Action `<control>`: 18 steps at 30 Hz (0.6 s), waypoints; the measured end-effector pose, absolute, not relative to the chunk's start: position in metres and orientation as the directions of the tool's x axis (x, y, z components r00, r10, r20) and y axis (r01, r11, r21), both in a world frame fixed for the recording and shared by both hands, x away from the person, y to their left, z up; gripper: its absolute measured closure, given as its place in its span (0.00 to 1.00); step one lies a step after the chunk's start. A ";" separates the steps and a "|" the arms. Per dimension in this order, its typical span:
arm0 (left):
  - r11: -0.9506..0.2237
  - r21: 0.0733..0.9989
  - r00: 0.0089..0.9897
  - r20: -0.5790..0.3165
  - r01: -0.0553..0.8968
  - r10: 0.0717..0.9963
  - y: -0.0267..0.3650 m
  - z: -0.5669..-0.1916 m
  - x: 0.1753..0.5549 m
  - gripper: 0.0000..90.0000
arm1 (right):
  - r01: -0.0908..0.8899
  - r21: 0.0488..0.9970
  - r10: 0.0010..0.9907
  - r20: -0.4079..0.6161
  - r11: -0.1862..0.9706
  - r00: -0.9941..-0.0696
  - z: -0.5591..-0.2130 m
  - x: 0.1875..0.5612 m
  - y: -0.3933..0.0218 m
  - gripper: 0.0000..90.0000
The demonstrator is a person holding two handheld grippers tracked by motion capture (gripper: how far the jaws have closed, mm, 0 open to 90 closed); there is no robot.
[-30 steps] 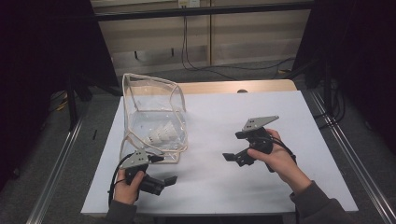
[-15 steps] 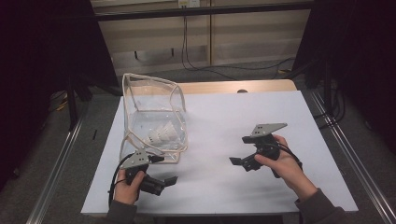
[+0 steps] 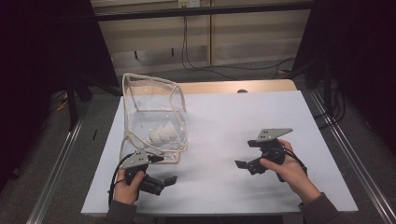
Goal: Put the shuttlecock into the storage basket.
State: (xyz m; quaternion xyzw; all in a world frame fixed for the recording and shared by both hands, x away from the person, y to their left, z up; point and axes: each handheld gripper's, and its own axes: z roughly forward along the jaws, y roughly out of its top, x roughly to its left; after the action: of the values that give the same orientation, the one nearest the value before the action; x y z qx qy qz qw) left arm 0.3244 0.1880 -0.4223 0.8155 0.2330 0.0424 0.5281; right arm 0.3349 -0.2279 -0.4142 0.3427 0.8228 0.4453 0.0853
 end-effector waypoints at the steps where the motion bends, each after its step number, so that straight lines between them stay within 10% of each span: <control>1: -0.334 0.881 0.888 -0.177 0.335 0.424 0.188 -0.422 0.324 0.04 | 0.486 0.793 0.641 0.163 0.366 -0.750 -0.415 0.334 -0.229 0.04; 18: -0.335 0.881 0.888 -0.175 0.334 0.424 0.188 -0.422 0.324 0.04 | 0.500 0.794 0.670 0.164 0.347 -0.724 -0.424 0.328 -0.248 0.04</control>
State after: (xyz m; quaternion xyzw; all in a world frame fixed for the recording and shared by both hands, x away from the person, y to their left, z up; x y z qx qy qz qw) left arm 0.3243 0.1880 -0.4222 0.8157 0.2324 0.0430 0.5280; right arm 0.3280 -0.2479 -0.4237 0.3587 0.8150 0.4450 0.0954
